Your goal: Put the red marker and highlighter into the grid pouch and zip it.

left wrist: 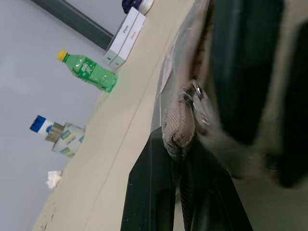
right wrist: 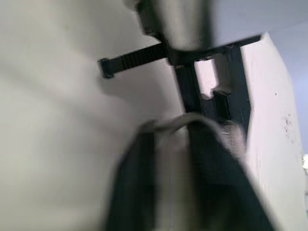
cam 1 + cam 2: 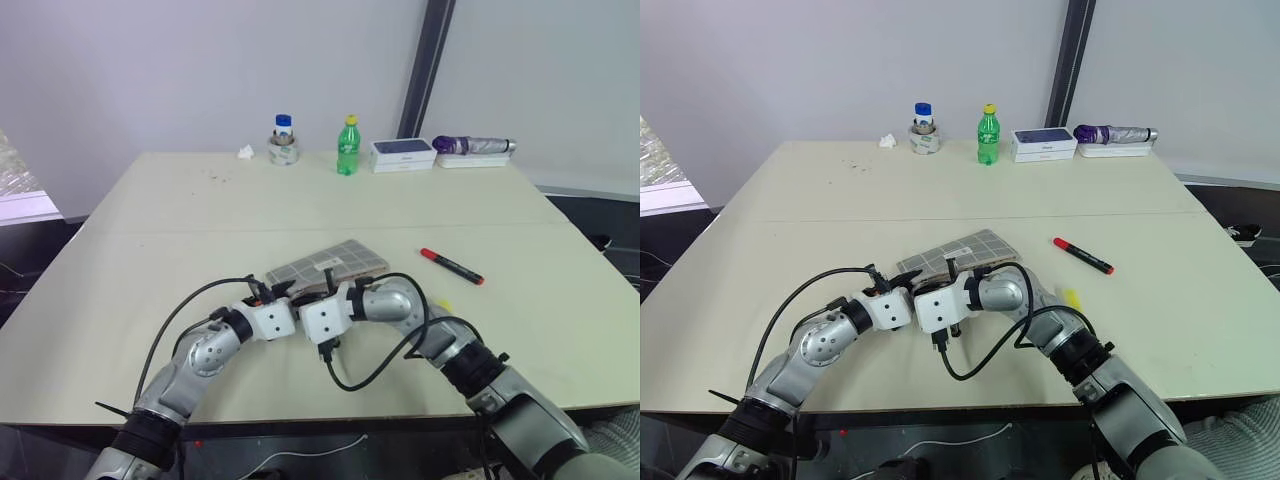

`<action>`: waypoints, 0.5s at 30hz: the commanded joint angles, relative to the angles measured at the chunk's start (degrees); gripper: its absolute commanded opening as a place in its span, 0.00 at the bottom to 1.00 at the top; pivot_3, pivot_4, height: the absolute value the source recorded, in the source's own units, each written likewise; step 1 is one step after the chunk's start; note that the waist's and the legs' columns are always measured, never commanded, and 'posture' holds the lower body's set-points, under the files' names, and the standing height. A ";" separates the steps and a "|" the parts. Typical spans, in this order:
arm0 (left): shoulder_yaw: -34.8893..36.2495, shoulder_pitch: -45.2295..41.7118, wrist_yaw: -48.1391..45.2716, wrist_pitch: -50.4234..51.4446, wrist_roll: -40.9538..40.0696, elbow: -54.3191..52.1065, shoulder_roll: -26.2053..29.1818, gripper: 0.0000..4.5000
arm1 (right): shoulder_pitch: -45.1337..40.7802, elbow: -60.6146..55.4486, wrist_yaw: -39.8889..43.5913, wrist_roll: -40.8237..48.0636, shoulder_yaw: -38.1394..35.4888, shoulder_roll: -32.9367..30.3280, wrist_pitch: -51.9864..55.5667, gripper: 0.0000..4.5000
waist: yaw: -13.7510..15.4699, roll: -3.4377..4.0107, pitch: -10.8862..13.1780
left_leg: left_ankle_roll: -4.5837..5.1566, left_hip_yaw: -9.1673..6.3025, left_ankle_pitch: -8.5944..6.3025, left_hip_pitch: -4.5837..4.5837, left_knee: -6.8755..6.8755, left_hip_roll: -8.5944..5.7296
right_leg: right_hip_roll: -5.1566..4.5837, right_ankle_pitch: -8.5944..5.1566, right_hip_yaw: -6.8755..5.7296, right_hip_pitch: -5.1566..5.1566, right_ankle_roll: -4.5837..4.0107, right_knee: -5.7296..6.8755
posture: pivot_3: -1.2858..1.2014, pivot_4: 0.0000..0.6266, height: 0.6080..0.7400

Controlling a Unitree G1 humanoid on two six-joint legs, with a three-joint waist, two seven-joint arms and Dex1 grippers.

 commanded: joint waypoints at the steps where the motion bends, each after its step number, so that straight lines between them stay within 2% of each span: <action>1: 1.72 -0.64 1.20 -1.70 -0.96 -1.78 1.17 0.00 | 3.06 -4.39 0.39 1.95 -3.95 -3.17 1.43 0.64 | 0.10 0.00 0.00 | 0.00 0.00 0.00 0.00 0.01 0.00 | 0.00 0.00 0.00 0.01 0.00 0.00 | 0.52 0.24 1.00; 3: 1.99 -0.65 1.55 -1.82 -1.09 -1.85 1.42 0.00 | 5.76 -6.22 0.39 2.85 -5.39 -5.10 1.48 0.90 | 0.14 0.00 0.00 | 0.00 -0.01 0.00 0.00 0.01 0.01 | -0.02 0.00 -0.01 0.03 0.00 -0.03 | 0.52 0.24 1.00; 4: 2.07 -0.63 1.83 -2.03 -0.96 -1.81 1.62 0.00 | 7.67 -7.64 0.57 5.27 -7.11 -5.38 3.52 0.99 | 0.05 0.00 0.00 | 0.00 0.00 0.00 0.00 0.01 0.01 | -0.02 0.00 -0.01 0.04 0.00 -0.03 | 0.52 0.24 1.00; 11: 2.40 -0.51 3.95 -3.83 -0.07 -0.32 3.03 0.00 | 19.63 -19.86 -4.22 21.37 -23.97 -4.07 20.86 0.99 | 0.12 -0.01 0.00 | 0.00 -0.01 0.00 0.02 0.00 0.05 | -0.04 0.00 -0.03 0.09 0.00 -0.05 | 0.52 0.24 1.00; 13: 2.46 -0.52 4.17 -4.18 -0.39 0.05 3.30 0.00 | 24.37 -23.77 -8.34 24.75 -28.77 -1.95 25.26 0.99 | 0.12 -0.01 0.00 | 0.00 -0.03 -0.01 0.02 -0.03 0.06 | -0.03 0.00 -0.04 0.10 0.00 -0.06 | 0.52 0.24 1.00; 15: 2.50 -0.78 4.39 -4.58 -0.64 0.67 3.42 0.00 | 30.41 -27.80 -13.33 24.54 -32.44 -0.25 26.27 0.99 | 0.38 -0.01 -0.01 | 0.00 -0.05 -0.01 0.03 -0.04 0.07 | -0.03 0.00 -0.05 0.11 0.00 -0.08 | 0.52 0.24 1.00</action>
